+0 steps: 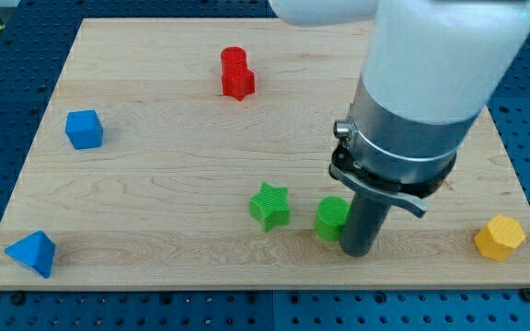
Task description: Place the green circle into to the green star
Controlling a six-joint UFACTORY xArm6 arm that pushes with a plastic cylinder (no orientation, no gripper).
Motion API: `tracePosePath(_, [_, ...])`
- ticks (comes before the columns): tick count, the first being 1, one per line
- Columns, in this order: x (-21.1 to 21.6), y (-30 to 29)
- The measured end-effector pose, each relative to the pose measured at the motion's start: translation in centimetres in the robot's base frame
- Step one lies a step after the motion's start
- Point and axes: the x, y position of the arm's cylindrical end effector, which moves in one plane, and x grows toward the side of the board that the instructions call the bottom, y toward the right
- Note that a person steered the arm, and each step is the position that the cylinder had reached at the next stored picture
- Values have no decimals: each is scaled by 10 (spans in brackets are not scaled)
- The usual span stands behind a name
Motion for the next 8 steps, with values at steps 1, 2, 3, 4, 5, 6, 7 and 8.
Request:
tracePosePath(1, [-11,-18])
tracePosePath(2, [-13,-27])
tracePosePath(3, [-22,-9])
tracePosePath(4, [-54,-8])
tracePosePath(5, [-81,-8])
tracePosePath(6, [-81,-15])
tracePosePath(7, [-81,-25])
tracePosePath(8, [-78,-31])
